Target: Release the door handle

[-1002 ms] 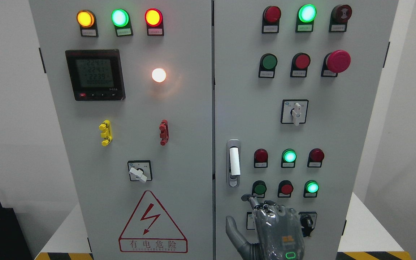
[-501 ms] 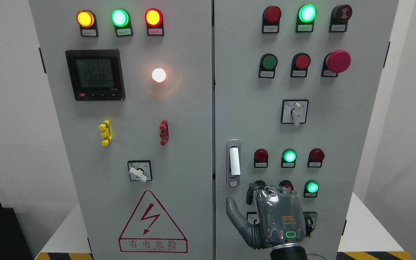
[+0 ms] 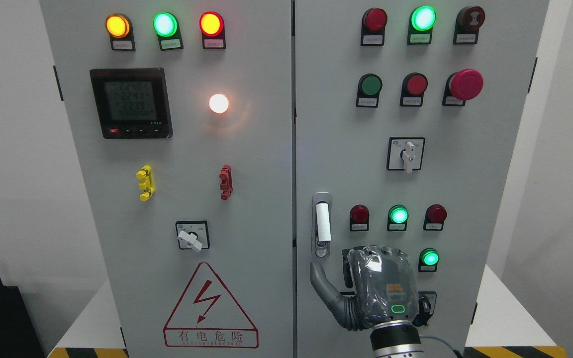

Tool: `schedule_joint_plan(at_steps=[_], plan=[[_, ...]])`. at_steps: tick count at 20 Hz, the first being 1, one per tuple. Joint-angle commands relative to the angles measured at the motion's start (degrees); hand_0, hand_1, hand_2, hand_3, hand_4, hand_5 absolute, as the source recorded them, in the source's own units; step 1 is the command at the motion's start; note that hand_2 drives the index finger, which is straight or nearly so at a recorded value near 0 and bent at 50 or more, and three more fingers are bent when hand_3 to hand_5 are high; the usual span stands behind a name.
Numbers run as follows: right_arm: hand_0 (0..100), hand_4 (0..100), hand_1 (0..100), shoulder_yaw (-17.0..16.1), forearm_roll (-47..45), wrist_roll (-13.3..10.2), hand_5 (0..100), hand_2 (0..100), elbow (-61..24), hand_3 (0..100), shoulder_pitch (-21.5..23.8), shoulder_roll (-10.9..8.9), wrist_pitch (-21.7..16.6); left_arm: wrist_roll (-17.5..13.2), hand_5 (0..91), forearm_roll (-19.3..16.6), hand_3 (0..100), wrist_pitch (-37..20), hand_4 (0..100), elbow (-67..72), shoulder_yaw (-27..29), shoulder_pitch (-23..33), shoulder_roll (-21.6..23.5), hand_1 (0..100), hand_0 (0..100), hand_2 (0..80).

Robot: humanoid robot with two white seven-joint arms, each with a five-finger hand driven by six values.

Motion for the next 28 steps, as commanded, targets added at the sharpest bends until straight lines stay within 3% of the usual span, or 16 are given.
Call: schedule_joint_plan(at_steps=[1,9,12,28], plan=[[32,100,0,0.1,0.5,1.1,95,98,1.7,100,-1.6,0.21,0.6,0.0,0.0,0.0,0,0.0,0,1.0,0.6,0.0,0.0,39,12,0.0],[34,100,0,0.0,0.5,1.4,96,98,3.4,100,-3.4,0.3,1.5,0.0,0.0,0.0,0,0.0,0,1.0,0.6,0.0,0.0,39,12,0.0],[34,100,0,0.0,0.5,2.7,96,98,3.3,100,-3.4,0.3,1.5,0.0,0.0,0.0,0,0.0,0,1.0,0.6,0.0,0.0,39,12,0.0],[35,100,0,-0.2,0.5,2.8,96,97,3.6,100,-5.3,0.3,1.5,0.0,0.0,0.0,0,0.0,0,1.0,0.6,0.0,0.0,39,12,0.0]])
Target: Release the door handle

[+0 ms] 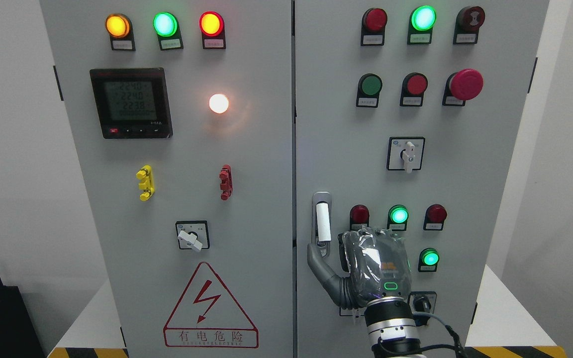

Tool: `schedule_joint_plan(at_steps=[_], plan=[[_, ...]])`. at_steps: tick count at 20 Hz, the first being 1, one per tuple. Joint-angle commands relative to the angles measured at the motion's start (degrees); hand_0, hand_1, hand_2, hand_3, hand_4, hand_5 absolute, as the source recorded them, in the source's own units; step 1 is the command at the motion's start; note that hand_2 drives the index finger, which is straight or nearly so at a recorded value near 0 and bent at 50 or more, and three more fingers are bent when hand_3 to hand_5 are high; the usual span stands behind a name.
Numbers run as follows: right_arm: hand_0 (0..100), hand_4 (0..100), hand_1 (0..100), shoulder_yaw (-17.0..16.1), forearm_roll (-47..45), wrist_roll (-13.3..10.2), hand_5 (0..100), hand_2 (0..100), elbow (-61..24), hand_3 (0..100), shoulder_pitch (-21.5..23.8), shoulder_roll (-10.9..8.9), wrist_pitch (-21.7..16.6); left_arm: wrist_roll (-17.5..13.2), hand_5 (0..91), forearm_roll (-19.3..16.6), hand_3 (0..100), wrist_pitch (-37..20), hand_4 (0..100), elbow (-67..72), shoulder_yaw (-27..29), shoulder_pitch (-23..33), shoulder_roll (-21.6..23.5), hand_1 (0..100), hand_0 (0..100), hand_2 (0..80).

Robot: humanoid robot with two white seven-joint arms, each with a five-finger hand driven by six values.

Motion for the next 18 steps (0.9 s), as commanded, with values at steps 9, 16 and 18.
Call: schedule_joint_plan(at_steps=[9,16,18], plan=[[36,100,0,-0.1,0.1,0.1,96,97,0.7,100,-0.7,0.03,0.3,0.0,0.0,0.0,0,0.0,0,1.0,0.6,0.0,0.0,39,12,0.0],[36,100,5,0.0,0.3,0.1,96,97,0.8,100,-0.8,0.03,0.6,0.0,0.0,0.0,0,0.0,0,1.0,0.6,0.0,0.0,39,12,0.0],[37,100,5,-0.1,1.1,0.1,96,97,0.8,100,-0.9,0.03,0.6,0.0,0.0,0.0,0,0.0,0,1.0,0.6,0.0,0.0,39,12,0.0]])
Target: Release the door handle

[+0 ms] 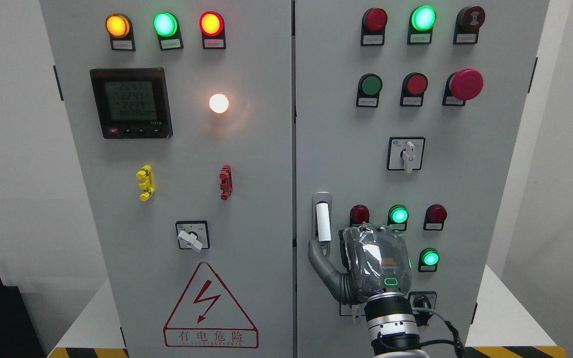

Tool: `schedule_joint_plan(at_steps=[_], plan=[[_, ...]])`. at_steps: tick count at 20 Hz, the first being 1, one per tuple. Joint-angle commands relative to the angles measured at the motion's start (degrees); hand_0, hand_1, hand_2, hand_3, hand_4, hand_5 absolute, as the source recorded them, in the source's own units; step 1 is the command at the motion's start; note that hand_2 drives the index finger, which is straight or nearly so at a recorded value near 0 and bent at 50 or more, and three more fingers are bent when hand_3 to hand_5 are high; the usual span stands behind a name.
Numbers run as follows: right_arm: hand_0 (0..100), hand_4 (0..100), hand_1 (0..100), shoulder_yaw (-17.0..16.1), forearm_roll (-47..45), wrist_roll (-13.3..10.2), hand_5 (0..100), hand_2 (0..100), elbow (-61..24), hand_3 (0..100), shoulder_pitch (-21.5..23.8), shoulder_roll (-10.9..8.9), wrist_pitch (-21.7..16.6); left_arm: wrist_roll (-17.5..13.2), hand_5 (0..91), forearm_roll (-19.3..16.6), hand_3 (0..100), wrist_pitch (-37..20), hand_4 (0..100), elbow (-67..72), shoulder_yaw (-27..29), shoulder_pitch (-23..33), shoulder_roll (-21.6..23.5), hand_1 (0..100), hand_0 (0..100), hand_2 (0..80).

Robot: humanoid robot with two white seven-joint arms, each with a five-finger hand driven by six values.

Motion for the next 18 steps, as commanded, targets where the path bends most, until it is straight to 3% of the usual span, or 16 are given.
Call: schedule_joint_plan(at_steps=[1,18], plan=[[37,100,6,-0.1,0.8,0.0,96,97,0.2,100,-0.1,0.0,0.0,0.0,0.0,0.0,0,0.4,0,1.0,0.6,0.0,0.0,39,12,0.0],[40,100,6,-0.1,0.8,-0.1,97,97,-0.1,100,0.0,0.09,0.2,0.0,0.0,0.0,0,0.4,0,1.0,0.6,0.0,0.0,39,12,0.0]])
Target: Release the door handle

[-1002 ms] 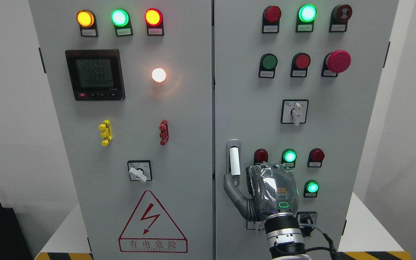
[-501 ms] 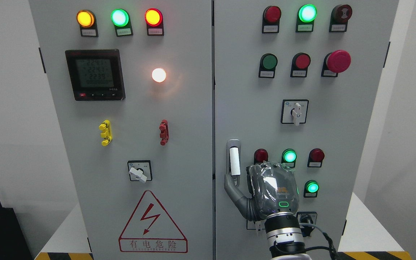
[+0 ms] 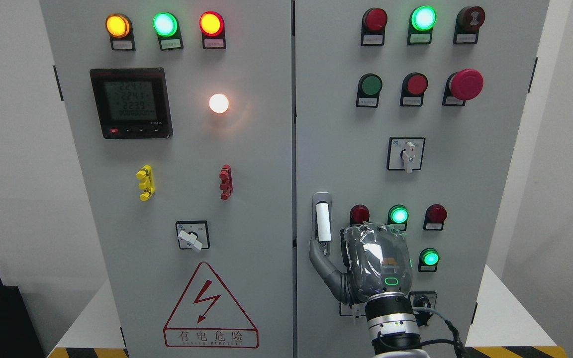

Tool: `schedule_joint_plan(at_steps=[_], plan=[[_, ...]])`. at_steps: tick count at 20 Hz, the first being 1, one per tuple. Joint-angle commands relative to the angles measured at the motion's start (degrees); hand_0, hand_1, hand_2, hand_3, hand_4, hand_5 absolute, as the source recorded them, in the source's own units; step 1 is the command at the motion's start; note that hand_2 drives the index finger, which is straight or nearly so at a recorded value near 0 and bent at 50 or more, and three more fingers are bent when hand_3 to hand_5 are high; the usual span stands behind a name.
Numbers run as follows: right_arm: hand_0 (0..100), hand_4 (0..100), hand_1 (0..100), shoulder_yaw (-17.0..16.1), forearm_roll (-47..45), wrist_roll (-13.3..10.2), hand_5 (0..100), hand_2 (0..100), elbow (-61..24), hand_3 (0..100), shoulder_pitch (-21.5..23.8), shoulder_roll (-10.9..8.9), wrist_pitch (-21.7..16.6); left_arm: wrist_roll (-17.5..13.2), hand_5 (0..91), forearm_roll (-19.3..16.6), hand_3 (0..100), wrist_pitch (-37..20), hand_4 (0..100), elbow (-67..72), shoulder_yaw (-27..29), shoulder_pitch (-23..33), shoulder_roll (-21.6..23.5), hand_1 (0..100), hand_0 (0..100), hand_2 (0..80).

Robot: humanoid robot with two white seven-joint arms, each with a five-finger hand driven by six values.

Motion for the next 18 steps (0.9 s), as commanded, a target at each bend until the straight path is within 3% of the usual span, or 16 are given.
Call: schedule_joint_plan(at_steps=[1,18], plan=[[40,100,6,-0.1,0.1,-0.1,97,97,-0.2,100,0.0,-0.03,0.0,0.0,0.0,0.0,0,0.1,0,1.0,0.6,0.0,0.0,39,12,0.0],[43,100,8,-0.1,0.3,-0.4,97,97,-0.8,100,0.4,0.24,0.0,0.0,0.0,0.0,0,0.1,0,1.0,0.6,0.0,0.0,39,12,0.0]])
